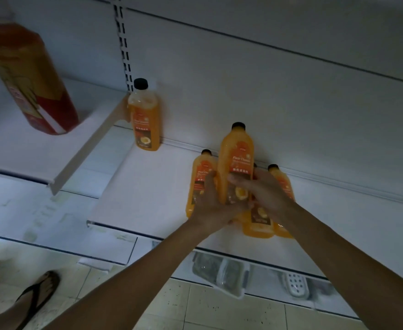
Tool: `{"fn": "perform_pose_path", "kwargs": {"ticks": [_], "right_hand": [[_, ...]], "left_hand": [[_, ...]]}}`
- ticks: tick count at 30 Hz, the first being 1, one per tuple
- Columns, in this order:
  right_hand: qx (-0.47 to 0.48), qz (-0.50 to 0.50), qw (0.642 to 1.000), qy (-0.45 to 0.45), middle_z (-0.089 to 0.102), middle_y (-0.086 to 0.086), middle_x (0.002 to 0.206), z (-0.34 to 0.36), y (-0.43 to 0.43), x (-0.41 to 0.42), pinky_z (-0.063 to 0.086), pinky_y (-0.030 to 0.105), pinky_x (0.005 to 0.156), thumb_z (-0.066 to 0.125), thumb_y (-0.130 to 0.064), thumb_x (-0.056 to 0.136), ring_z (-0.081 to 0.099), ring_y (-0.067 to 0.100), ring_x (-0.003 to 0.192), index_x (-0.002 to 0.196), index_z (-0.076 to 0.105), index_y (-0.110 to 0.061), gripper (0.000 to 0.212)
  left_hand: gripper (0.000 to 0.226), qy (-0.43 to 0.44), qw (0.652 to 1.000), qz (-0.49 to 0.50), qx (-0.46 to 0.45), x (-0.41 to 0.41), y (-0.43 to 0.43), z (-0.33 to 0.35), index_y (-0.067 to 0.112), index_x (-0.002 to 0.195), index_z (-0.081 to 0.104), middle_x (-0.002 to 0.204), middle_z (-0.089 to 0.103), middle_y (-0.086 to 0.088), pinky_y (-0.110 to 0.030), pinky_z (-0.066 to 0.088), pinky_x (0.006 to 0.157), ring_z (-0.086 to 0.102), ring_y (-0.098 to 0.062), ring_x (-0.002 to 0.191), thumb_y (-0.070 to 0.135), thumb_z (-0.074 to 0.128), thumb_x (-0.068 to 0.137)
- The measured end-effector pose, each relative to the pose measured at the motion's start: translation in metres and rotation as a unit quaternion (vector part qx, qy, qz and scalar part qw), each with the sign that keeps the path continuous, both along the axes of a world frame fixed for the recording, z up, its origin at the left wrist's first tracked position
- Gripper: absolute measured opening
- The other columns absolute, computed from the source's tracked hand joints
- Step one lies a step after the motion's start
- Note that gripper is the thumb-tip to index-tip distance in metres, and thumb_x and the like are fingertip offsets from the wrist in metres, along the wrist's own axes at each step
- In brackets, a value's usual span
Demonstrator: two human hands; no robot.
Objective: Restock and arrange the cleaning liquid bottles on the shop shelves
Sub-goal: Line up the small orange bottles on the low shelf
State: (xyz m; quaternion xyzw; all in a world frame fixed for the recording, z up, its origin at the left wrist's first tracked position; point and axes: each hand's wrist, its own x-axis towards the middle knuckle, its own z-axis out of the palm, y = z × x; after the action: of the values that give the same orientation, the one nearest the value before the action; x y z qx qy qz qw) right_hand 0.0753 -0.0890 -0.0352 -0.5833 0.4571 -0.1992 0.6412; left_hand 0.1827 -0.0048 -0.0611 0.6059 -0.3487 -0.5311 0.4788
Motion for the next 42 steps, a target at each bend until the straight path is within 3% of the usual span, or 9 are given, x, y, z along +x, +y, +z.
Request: {"fn": "perform_pose_path", "kwargs": {"ticks": [4, 7, 12, 16, 21, 23, 27, 34, 42], "right_hand": [[0.039, 0.008, 0.997, -0.059, 0.065, 0.006, 0.119, 0.015, -0.008, 0.015, 0.051, 0.053, 0.090, 0.071, -0.039, 0.066, 0.063, 0.027, 0.110, 0.127, 0.052, -0.020, 0.066], [-0.021, 0.050, 0.996, -0.065, 0.059, 0.005, 0.118, 0.022, -0.010, 0.039, 0.057, 0.048, 0.075, 0.075, -0.016, 0.061, 0.063, 0.025, 0.104, 0.131, 0.038, -0.038, 0.082], [-0.182, 0.099, 0.978, 0.032, 0.053, -0.017, 0.112, 0.010, 0.006, 0.089, 0.056, 0.037, 0.084, 0.086, -0.027, 0.059, 0.058, 0.013, 0.105, 0.128, 0.029, -0.049, 0.092], [-0.277, 0.093, 0.954, 0.063, 0.050, -0.018, 0.110, -0.007, 0.027, 0.123, 0.046, 0.018, 0.081, 0.080, -0.025, 0.072, 0.052, 0.005, 0.100, 0.133, 0.030, -0.037, 0.079], [-0.374, 0.093, 0.916, 0.114, 0.037, 0.001, 0.116, -0.015, 0.018, 0.165, 0.034, 0.001, 0.074, 0.079, -0.018, 0.072, 0.040, 0.010, 0.102, 0.137, 0.035, -0.023, 0.078], [-0.381, 0.106, 0.909, 0.130, 0.032, 0.002, 0.112, -0.013, 0.010, 0.185, 0.034, 0.008, 0.077, 0.077, -0.016, 0.074, 0.037, 0.012, 0.100, 0.138, 0.033, -0.021, 0.078], [-0.406, 0.099, 0.900, 0.126, 0.038, 0.009, 0.116, -0.015, -0.008, 0.216, 0.039, 0.027, 0.083, 0.078, -0.014, 0.071, 0.041, 0.017, 0.100, 0.137, 0.035, -0.014, 0.079], [-0.413, 0.062, 0.903, 0.094, 0.037, 0.010, 0.113, -0.021, -0.014, 0.240, 0.035, 0.019, 0.073, 0.074, -0.007, 0.074, 0.041, 0.016, 0.096, 0.138, 0.035, -0.013, 0.075], [-0.407, 0.038, 0.905, 0.122, 0.037, 0.017, 0.129, -0.024, -0.015, 0.247, 0.041, 0.029, 0.085, 0.079, -0.014, 0.072, 0.047, 0.030, 0.114, 0.132, 0.031, -0.001, 0.078]], "left_hand": [[0.101, -0.060, 0.994, -0.038, -0.079, 0.040, 0.018, -0.014, 0.036, 0.141, 0.011, 0.112, 0.056, 0.012, -0.021, 0.055, 0.077, 0.060, -0.007, 0.100, 0.024, 0.081, 0.070], [0.090, -0.085, 0.990, -0.065, -0.090, 0.072, 0.030, -0.029, 0.040, 0.136, 0.016, 0.117, 0.057, 0.007, -0.022, 0.055, 0.079, 0.062, -0.010, 0.102, 0.022, 0.078, 0.073], [0.073, -0.158, 0.981, 0.008, -0.109, 0.113, 0.047, -0.048, 0.033, 0.129, 0.029, 0.116, 0.054, 0.013, -0.013, 0.052, 0.075, 0.060, -0.009, 0.102, 0.017, 0.076, 0.076], [0.077, -0.379, 0.920, 0.090, -0.049, 0.137, 0.051, -0.059, 0.028, 0.144, 0.025, 0.129, 0.051, -0.006, -0.039, 0.046, 0.099, 0.050, -0.022, 0.117, 0.045, 0.066, 0.081], [0.070, -0.540, 0.837, 0.004, 0.095, 0.166, 0.069, -0.064, 0.015, 0.144, 0.022, 0.145, 0.034, -0.011, -0.036, 0.033, 0.105, 0.035, -0.027, 0.130, 0.049, 0.049, 0.090], [0.064, -0.584, 0.801, -0.063, 0.118, 0.170, 0.083, -0.072, 0.015, 0.144, 0.023, 0.151, 0.025, -0.008, -0.035, 0.024, 0.112, 0.023, -0.027, 0.138, 0.050, 0.040, 0.093], [0.064, -0.567, 0.808, -0.097, 0.129, 0.168, 0.094, -0.079, 0.017, 0.149, 0.012, 0.158, 0.009, -0.002, -0.033, 0.005, 0.118, 0.004, -0.022, 0.145, 0.049, 0.029, 0.097], [0.064, -0.560, 0.813, -0.085, 0.133, 0.169, 0.090, -0.077, 0.019, 0.147, 0.016, 0.156, 0.013, -0.002, -0.034, 0.009, 0.118, 0.008, -0.022, 0.144, 0.051, 0.033, 0.095], [0.057, -0.602, 0.780, -0.101, 0.138, 0.160, 0.080, -0.071, 0.014, 0.143, 0.023, 0.148, 0.024, -0.008, -0.042, 0.021, 0.115, 0.020, -0.027, 0.138, 0.044, 0.034, 0.095]]}}
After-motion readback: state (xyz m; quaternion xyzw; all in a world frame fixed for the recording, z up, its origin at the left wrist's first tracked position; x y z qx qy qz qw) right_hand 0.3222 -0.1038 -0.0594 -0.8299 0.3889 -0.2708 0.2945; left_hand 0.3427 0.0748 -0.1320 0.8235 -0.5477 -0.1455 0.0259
